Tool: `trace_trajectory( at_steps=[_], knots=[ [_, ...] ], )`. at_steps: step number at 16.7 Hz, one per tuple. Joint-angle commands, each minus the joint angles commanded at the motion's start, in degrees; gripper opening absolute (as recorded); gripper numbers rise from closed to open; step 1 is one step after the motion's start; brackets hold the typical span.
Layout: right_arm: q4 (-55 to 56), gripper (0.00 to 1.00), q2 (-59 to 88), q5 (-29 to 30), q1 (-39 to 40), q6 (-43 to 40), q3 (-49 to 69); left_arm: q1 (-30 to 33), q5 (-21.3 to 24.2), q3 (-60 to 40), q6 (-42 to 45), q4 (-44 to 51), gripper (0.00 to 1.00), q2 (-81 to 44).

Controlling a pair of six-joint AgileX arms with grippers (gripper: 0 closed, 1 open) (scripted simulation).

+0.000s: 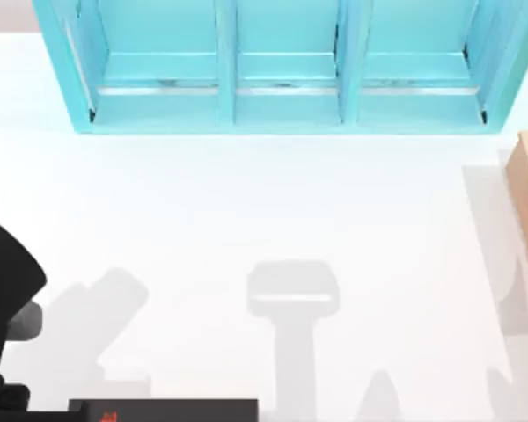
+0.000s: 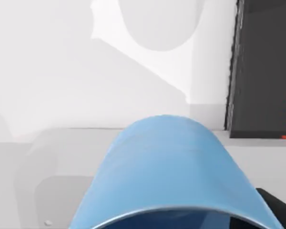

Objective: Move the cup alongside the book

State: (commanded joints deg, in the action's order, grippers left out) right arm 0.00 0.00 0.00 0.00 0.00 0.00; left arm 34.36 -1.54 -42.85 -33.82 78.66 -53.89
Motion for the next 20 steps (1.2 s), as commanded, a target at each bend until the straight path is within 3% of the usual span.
trace_trajectory(
  at_steps=[9, 14, 20],
  knots=[
    [0.00, 1.00, 0.00, 0.00, 0.00, 0.00, 0.00, -4.09, 0.04, 13.75, 4.17, -14.00, 0.00, 0.02],
    [0.00, 1.00, 0.00, 0.00, 0.00, 0.00, 0.00, -4.42, 0.03, 14.70, 4.51, -14.95, 0.00, 0.03],
    [0.00, 1.00, 0.00, 0.00, 0.00, 0.00, 0.00, -4.42, 0.03, 14.70, 4.51, -14.95, 0.45, 0.03]
  ],
)
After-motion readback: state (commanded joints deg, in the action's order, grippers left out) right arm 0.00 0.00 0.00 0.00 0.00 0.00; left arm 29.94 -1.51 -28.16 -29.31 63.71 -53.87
